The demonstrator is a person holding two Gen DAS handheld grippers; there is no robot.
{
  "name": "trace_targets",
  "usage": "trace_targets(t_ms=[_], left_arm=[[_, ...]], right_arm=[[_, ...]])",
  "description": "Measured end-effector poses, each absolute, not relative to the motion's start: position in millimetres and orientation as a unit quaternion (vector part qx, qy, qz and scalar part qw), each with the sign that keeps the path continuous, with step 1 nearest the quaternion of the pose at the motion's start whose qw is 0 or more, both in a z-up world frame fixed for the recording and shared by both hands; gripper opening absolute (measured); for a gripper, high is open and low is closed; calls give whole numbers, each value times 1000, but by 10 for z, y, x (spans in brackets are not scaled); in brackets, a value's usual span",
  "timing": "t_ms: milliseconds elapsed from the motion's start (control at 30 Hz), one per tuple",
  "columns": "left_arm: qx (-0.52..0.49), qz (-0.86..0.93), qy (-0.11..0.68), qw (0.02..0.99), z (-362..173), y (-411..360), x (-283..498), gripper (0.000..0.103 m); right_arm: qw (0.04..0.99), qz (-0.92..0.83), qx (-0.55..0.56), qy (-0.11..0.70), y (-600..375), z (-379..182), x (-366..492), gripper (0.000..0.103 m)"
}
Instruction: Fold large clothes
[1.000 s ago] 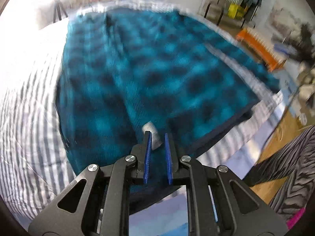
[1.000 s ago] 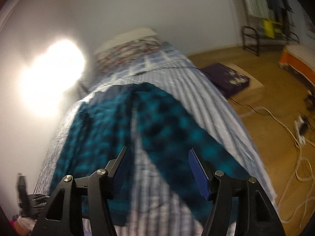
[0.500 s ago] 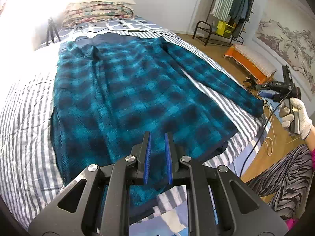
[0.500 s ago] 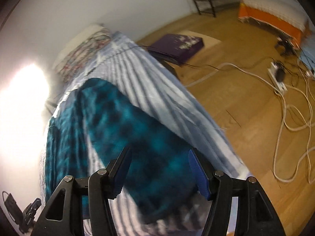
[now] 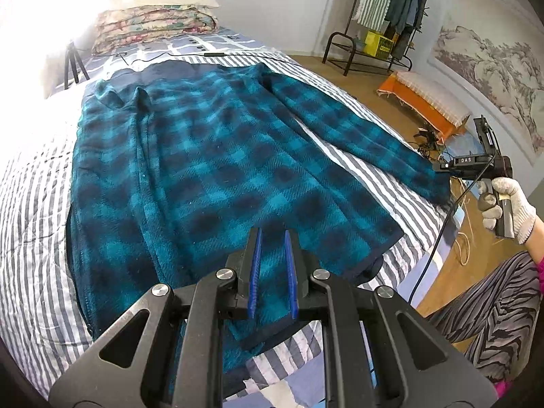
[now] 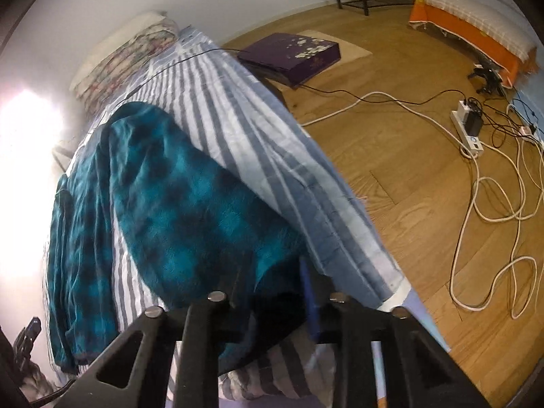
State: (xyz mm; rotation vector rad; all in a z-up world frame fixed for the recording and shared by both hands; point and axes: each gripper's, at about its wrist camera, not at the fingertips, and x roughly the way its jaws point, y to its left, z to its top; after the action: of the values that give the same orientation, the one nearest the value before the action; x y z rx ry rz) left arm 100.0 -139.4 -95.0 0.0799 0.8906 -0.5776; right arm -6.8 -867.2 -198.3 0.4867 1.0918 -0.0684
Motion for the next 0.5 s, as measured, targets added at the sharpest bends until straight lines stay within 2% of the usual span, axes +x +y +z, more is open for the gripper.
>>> trace_targets(t_ms=[33, 500], left_arm=[[38, -274, 424, 862, -946, -1393, 1003, 11], [18, -261, 430, 864, -954, -1270, 1079, 11]], right_arm=[[827, -29, 231, 512, -8663, -1972, -77, 9], [875, 73, 263, 401, -8101, -1222, -252, 6]])
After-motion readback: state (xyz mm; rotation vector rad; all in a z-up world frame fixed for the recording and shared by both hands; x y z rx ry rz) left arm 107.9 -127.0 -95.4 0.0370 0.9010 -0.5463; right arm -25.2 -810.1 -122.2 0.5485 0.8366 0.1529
